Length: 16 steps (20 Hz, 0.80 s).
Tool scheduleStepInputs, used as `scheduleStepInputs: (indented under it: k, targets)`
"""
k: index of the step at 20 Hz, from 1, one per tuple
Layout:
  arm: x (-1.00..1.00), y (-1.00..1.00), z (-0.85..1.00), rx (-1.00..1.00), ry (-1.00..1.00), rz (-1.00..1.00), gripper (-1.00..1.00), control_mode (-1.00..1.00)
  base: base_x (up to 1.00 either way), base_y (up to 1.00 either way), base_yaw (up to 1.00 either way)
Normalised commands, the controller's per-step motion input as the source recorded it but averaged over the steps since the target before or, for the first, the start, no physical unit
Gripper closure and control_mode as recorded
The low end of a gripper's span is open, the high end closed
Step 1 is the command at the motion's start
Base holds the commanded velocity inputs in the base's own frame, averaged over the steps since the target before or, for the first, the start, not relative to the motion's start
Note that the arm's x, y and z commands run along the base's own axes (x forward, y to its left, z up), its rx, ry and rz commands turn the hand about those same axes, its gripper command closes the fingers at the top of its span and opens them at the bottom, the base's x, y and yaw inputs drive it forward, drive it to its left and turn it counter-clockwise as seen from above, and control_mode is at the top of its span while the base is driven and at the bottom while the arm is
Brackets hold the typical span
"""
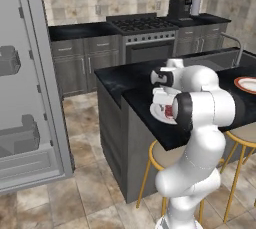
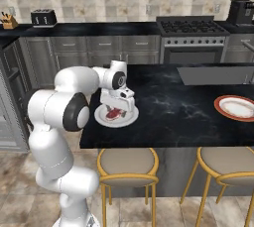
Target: Transport the steak and lime to the fridge. Place the steak on the rack containing meat and place the lime on the rack containing the vegetable, ensuring meats and vegetables are on different racks.
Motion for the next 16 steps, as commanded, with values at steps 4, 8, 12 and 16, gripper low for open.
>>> scheduleStepInputs:
  k: [4, 8, 12, 16]
  targets:
    - [0.0, 0.0, -0.37, 0.1, 0.0, -0.02, -1.0, -1.0, 0.0, 0.0, 0.0]
    - [0.01, 0.0, -0.49, 0.06, 0.0, -0.01, -1.0, -1.0, 0.0, 0.0, 0.0]
    - [0.18, 0.58, -0.66, 0.0, 0.02, -0.03, -1.0, -1.0, 0.0, 0.0, 0.0]
    - [0.0, 0.66, -0.74, 0.0, 0.07, -0.05, -1.0, -1.0, 0.0, 0.0, 0.0]
